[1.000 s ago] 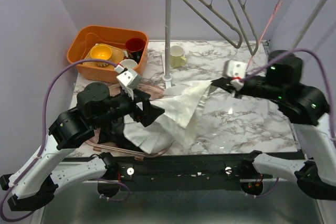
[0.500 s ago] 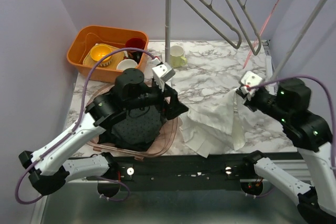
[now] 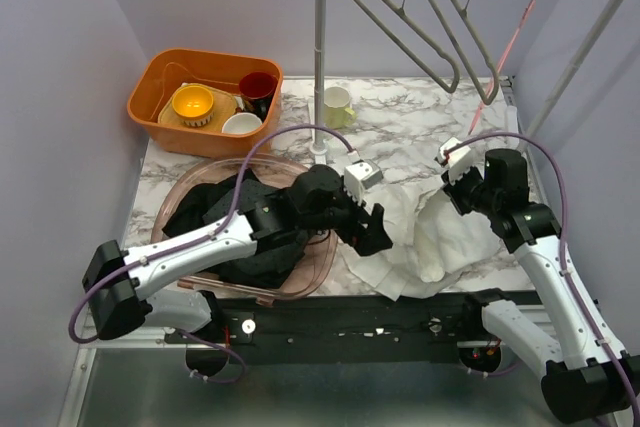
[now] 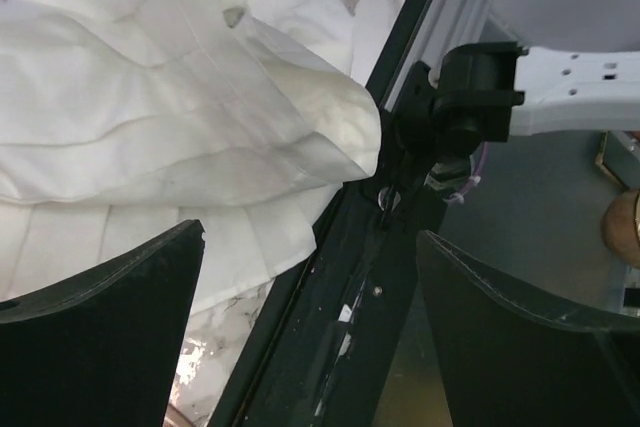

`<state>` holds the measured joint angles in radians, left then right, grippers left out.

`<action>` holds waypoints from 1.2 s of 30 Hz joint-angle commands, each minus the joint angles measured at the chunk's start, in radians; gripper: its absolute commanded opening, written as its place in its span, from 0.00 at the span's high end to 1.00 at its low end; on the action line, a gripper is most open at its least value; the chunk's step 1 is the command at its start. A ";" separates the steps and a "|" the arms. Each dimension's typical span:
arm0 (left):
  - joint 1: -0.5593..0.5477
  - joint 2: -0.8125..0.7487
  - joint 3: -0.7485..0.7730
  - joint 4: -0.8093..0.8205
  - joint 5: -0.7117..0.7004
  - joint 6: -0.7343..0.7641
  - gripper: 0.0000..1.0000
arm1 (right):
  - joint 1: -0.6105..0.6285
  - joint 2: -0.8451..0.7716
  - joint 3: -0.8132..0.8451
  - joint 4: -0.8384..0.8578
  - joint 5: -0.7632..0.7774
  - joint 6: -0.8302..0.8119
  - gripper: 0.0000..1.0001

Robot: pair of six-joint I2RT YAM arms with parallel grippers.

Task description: Place the skirt on the hanger

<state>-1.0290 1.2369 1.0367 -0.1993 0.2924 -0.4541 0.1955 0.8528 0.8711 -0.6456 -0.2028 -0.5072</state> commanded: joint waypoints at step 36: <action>-0.163 0.435 0.200 -0.152 -0.455 -0.071 1.00 | -0.064 -0.032 -0.069 0.006 -0.101 0.012 0.70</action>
<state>-1.2304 1.7199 1.1988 -0.2871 -0.1715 -0.6033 0.1417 0.8375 0.7952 -0.6270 -0.2871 -0.4866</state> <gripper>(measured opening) 0.034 0.254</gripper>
